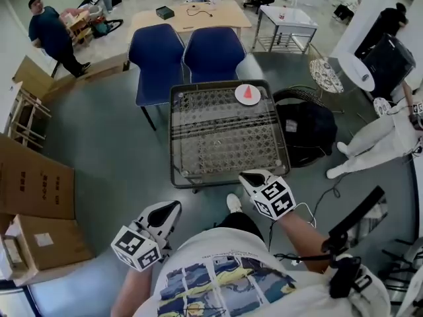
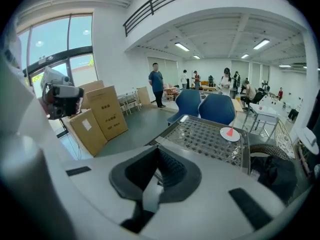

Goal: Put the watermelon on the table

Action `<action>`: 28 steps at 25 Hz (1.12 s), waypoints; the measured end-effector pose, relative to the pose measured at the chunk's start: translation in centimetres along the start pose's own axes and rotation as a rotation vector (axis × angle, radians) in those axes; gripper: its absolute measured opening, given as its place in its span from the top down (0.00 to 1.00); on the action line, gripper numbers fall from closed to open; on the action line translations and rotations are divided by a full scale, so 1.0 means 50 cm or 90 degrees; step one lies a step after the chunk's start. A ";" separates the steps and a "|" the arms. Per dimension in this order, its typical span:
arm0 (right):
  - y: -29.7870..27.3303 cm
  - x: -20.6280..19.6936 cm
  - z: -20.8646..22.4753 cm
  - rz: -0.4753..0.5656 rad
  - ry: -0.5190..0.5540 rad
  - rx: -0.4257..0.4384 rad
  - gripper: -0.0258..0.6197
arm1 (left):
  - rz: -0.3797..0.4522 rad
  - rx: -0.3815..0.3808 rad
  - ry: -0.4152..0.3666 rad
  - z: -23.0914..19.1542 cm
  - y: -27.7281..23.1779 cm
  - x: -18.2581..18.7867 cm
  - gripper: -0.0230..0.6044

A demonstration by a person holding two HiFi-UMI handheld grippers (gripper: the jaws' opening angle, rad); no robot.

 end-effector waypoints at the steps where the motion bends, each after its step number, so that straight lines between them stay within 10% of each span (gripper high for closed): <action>1: 0.008 -0.001 -0.025 0.003 0.008 0.008 0.94 | -0.001 0.001 0.000 0.004 0.012 -0.007 0.95; 28: 0.120 -0.044 -0.296 0.047 0.099 0.088 0.94 | -0.005 -0.025 0.022 0.116 0.108 -0.146 0.95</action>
Point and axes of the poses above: the fingertips, and each gripper's own axes: y backward along the fingers, z to its right, x out of its top, the point moved 9 cm from there along y, backward along the fingers, and after that the axes turned 2 degrees about z, right-handed, at the moved point
